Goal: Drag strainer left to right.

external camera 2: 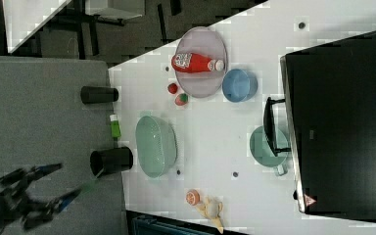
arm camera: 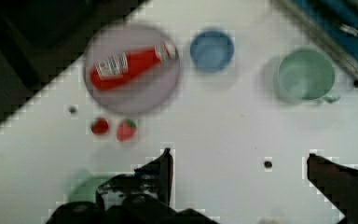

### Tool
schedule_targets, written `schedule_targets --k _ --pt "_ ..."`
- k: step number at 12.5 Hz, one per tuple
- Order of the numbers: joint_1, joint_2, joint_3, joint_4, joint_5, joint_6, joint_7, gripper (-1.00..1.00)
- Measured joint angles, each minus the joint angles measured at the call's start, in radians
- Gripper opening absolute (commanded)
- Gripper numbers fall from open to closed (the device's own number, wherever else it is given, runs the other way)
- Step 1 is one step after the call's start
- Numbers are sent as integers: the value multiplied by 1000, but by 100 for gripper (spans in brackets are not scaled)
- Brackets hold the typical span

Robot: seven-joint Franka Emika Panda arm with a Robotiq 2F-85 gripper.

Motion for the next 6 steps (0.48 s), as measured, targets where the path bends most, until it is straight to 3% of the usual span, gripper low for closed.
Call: schedule_targets --k 3,6 --pt "-3 260 213 -10 -11 133 111 100" --pt "39 441 308 -61 14 254 300 100"
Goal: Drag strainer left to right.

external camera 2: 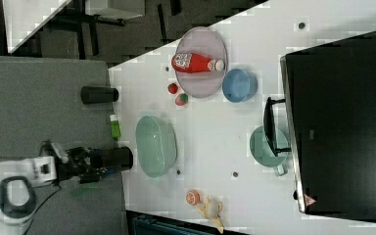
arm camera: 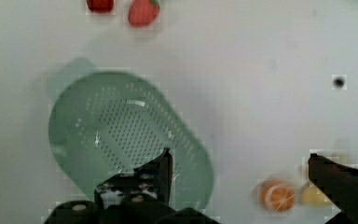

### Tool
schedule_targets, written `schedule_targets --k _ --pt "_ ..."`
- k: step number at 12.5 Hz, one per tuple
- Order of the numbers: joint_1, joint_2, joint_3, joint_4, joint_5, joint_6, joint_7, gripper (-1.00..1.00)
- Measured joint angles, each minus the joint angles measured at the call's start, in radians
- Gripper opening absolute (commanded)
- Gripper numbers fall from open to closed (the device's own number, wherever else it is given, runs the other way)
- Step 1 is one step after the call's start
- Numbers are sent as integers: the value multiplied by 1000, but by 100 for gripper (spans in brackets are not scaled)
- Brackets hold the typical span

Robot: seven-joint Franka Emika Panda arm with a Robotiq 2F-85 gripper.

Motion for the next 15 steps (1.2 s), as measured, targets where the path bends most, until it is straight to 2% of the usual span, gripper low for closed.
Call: schedule_targets --k 3,7,10,11,13,15 --pt "21 107 32 -10 7 100 225 100" --pt "22 292 40 2 3 245 515 100" --pt "17 444 28 -4 -72 340 699 100" --pt "18 490 26 -4 -78 385 747 100" --pt "30 582 -4 20 -156 486 796 100" --pt "29 624 -32 4 -142 533 827 100"
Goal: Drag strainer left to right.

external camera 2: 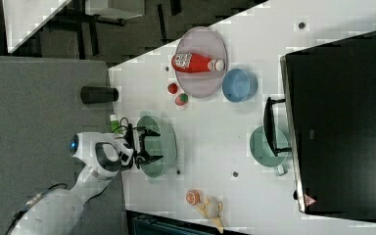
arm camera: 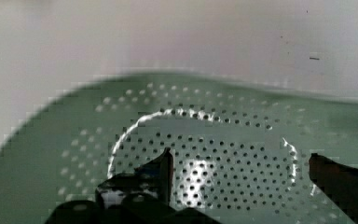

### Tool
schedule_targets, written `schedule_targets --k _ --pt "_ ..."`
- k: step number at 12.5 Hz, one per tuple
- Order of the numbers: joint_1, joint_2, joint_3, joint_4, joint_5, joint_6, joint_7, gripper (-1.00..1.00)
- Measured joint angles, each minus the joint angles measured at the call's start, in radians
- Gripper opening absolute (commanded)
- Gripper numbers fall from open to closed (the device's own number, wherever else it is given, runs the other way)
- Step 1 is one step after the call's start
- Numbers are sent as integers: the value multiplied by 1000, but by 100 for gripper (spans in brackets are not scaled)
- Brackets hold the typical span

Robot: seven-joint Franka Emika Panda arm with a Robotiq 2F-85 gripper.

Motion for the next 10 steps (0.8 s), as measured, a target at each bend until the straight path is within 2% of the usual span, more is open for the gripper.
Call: schedule_targets --k 7,10 --pt "5 32 -72 -10 -31 4 36 100" --pt "49 17 -125 -41 -3 27 37 100"
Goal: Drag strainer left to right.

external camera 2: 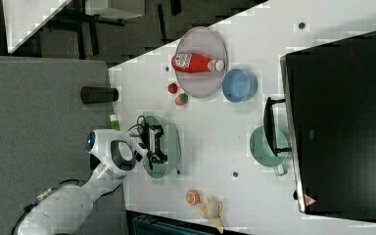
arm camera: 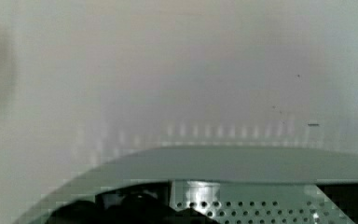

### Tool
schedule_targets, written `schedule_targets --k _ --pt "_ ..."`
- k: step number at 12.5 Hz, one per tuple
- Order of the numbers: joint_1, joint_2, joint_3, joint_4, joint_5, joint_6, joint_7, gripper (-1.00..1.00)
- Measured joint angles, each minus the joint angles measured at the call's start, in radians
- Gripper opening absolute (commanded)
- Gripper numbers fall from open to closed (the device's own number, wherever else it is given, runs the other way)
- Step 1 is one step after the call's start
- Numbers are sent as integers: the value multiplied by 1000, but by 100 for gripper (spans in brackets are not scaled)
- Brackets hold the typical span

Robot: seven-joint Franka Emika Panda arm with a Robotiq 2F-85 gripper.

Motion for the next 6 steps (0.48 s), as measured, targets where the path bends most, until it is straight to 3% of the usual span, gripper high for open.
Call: schedule_targets --k 4,6 --pt "-31 -53 -38 -72 -20 -2 0 100" --pt "-42 -75 -65 -92 18 12 -12 100"
